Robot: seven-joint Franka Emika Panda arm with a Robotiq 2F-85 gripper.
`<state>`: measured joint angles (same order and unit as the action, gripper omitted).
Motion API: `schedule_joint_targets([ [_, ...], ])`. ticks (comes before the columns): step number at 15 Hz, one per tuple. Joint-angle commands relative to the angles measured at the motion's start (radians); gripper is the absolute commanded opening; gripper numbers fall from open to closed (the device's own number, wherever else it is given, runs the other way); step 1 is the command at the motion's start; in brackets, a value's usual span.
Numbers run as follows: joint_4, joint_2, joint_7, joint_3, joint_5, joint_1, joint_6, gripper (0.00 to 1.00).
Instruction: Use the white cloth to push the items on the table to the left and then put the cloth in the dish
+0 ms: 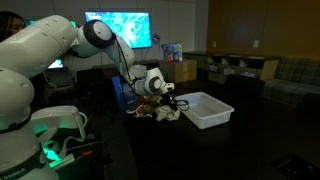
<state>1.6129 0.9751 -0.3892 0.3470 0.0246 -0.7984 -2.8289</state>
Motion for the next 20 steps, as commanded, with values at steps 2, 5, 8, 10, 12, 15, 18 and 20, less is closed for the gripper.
schedule_joint_targets([
  [2, 0.292, -0.14, -0.106, 0.138, 0.091, -0.094, -0.077, 0.0],
  [5, 0.442, -0.196, -0.159, 0.252, 0.123, -0.19, -0.086, 0.0],
  [8, 0.569, -0.24, -0.181, 0.353, 0.135, -0.3, -0.075, 0.0],
  [10, 0.627, -0.257, -0.174, 0.387, 0.135, -0.364, -0.064, 0.0],
  [12, 0.669, -0.282, -0.151, 0.378, 0.128, -0.408, -0.053, 0.0],
  [15, 0.668, -0.28, -0.137, 0.326, 0.116, -0.444, -0.043, 0.0],
  [18, 0.616, -0.259, -0.125, 0.259, 0.109, -0.444, -0.032, 0.0],
  [20, 0.569, -0.245, -0.108, 0.194, 0.106, -0.415, -0.029, 0.0],
])
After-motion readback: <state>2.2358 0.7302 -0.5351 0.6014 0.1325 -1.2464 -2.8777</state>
